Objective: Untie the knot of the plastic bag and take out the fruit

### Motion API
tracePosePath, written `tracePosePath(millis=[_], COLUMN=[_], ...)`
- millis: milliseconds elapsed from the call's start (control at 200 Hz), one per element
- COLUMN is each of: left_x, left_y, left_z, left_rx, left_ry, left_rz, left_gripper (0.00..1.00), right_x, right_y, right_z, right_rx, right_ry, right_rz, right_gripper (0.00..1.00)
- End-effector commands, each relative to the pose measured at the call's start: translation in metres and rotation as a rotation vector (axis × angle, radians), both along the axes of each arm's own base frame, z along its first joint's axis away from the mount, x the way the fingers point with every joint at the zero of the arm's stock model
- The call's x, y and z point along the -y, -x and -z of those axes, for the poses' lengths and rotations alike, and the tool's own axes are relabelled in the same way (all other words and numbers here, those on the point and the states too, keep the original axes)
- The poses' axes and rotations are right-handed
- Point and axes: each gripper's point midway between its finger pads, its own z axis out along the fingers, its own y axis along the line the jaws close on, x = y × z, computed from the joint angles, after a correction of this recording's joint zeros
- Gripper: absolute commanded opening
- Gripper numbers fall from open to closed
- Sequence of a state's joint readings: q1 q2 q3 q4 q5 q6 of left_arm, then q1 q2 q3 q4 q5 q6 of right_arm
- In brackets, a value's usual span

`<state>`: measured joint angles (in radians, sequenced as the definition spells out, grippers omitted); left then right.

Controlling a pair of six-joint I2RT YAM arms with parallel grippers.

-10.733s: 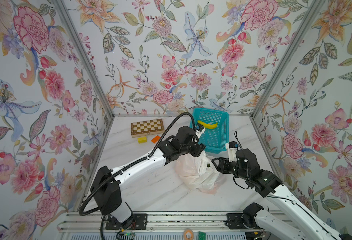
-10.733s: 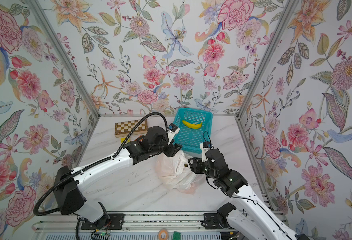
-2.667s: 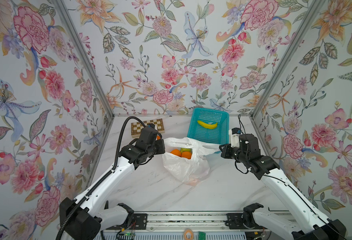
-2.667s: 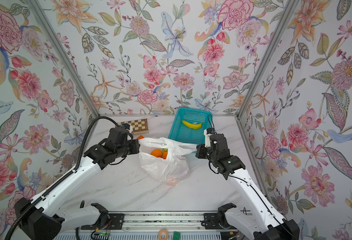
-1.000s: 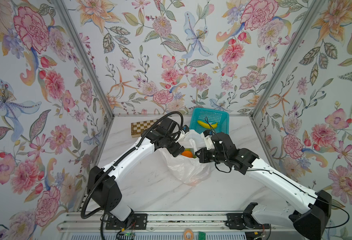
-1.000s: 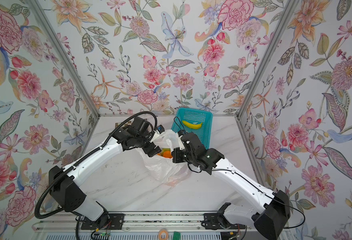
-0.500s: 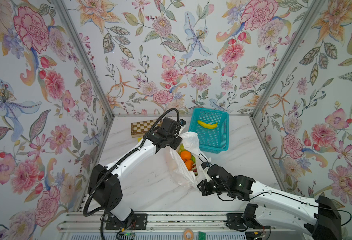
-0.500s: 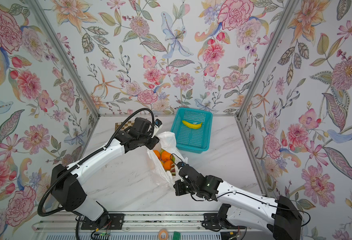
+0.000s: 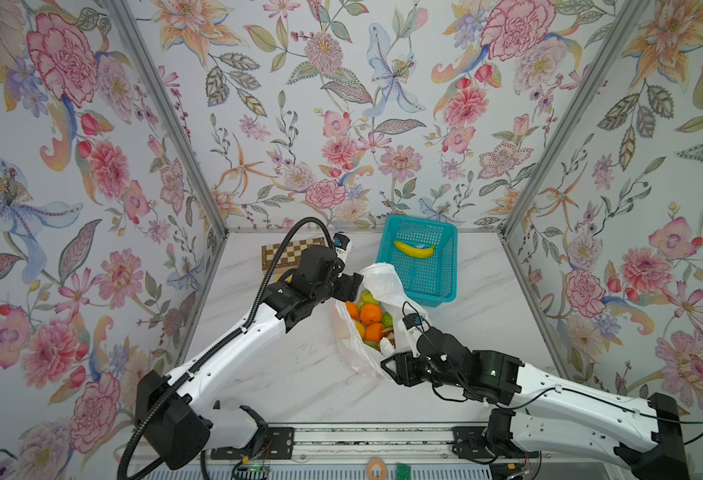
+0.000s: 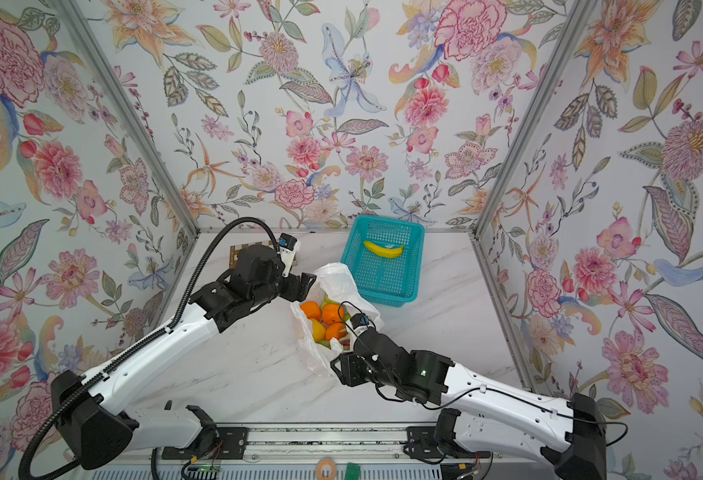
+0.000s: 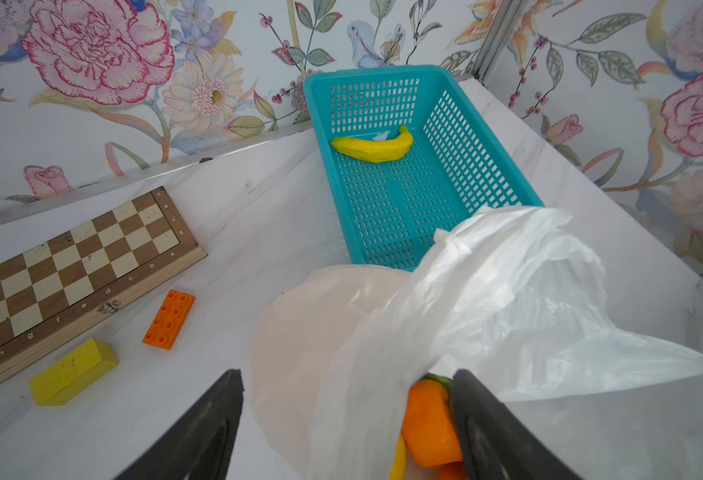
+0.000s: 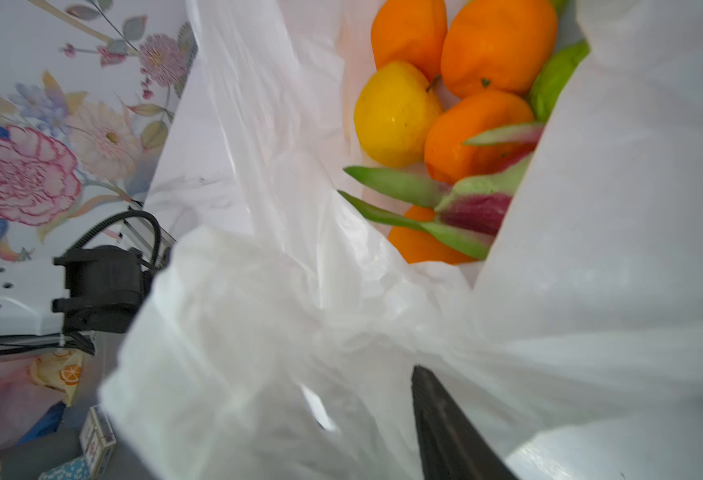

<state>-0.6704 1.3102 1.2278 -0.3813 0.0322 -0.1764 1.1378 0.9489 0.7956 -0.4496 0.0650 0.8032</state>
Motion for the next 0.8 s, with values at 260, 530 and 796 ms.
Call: tracePosePath(millis=[260, 530, 796], left_x=[-0.019, 0.035, 0.059], left_y=[0.058, 0.078, 0.060], left_z=[-0.012, -0.019, 0.030], left_rx=[-0.121, -0.187, -0.225], left_ry=[0.243, 0.286, 0.116], left_rz=[-0.187, -0.170, -0.242], left_gripper=[0.64, 0.49, 0.37], right_x=[0.036, 0.021, -0.002], right_y=[-0.055, -0.063, -0.019], right_z=[-0.057, -0.055, -0.001], right_rx=[0.153, 0.140, -0.017], right_ry=[0.045, -0.016, -0.020], right_rz=[0.257, 0.174, 0.025], right_gripper=[0.62, 0.47, 0.20])
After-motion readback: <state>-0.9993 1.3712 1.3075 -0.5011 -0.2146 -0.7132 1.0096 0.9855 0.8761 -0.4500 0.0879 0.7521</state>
